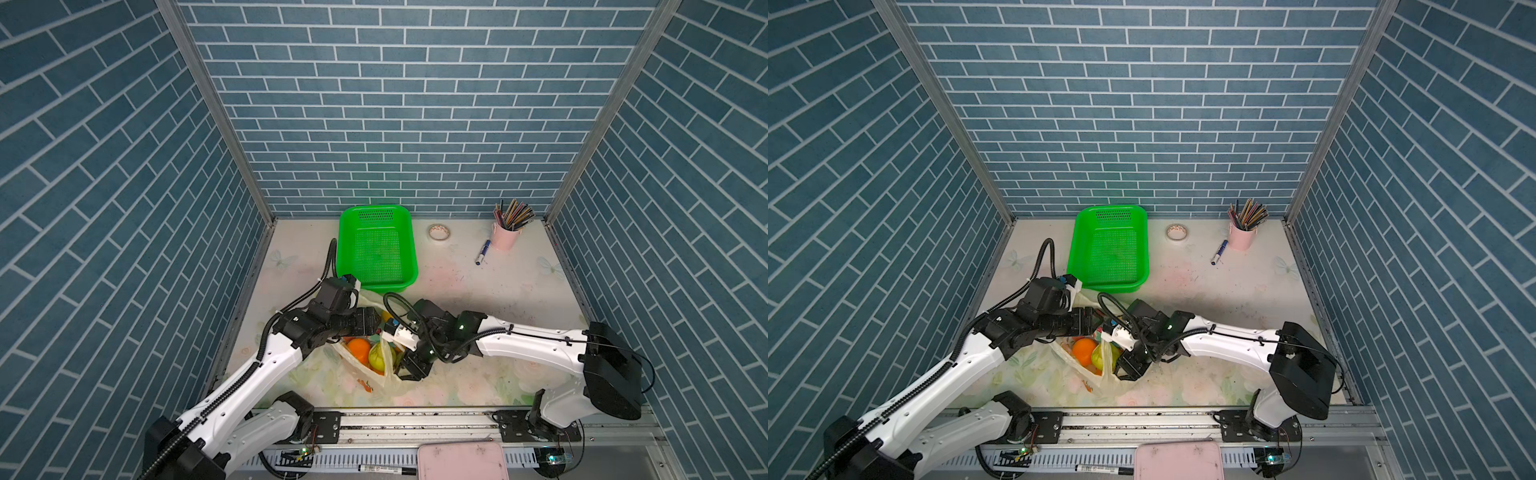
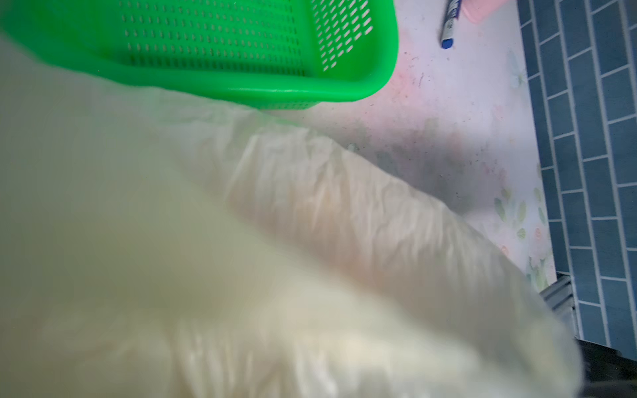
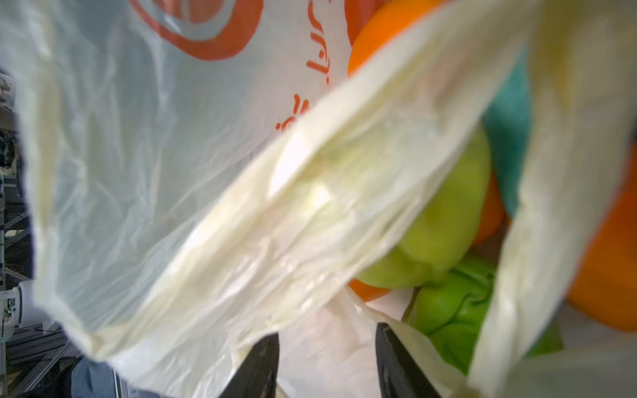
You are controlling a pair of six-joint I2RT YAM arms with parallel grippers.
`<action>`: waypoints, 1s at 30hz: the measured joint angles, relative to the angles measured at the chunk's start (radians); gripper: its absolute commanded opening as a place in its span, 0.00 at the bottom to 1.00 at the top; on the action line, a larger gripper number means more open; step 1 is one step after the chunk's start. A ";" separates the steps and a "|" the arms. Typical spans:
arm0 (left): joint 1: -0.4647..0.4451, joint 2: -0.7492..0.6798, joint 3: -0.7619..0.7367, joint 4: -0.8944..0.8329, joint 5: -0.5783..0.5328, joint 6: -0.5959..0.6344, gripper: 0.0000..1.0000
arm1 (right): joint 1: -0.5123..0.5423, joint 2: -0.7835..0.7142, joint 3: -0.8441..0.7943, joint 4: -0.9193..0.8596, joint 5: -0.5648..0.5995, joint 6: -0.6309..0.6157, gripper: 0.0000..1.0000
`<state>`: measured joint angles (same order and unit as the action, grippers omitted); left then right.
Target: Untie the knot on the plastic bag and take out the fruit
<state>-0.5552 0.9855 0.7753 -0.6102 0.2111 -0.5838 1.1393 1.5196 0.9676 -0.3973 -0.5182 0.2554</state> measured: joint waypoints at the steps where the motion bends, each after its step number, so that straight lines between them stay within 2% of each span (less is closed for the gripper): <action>1: 0.000 -0.005 -0.028 0.016 -0.008 -0.007 0.80 | 0.005 0.000 -0.015 -0.001 0.006 0.000 0.46; 7: -0.002 -0.118 -0.195 0.077 -0.033 -0.061 0.80 | 0.019 -0.019 -0.115 0.022 0.080 0.002 0.44; 10: -0.002 -0.185 -0.240 0.117 -0.032 -0.085 0.81 | 0.021 -0.040 -0.144 0.023 0.121 0.004 0.56; 14: -0.003 -0.229 -0.247 0.155 -0.030 -0.100 0.83 | 0.022 -0.079 -0.145 0.019 0.158 0.012 0.64; 19: -0.006 -0.240 -0.246 0.174 -0.026 -0.101 0.83 | 0.022 -0.211 -0.144 0.032 0.194 0.032 0.74; 23: -0.015 -0.238 -0.233 0.174 -0.023 -0.101 0.83 | 0.022 -0.282 -0.117 0.046 0.215 0.040 0.74; 30: -0.033 -0.252 -0.204 0.168 -0.040 -0.113 0.84 | 0.022 -0.291 0.031 0.069 0.279 0.054 0.72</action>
<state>-0.5880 0.7338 0.5716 -0.4423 0.1707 -0.6968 1.1614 1.2285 0.9989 -0.3279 -0.2394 0.3092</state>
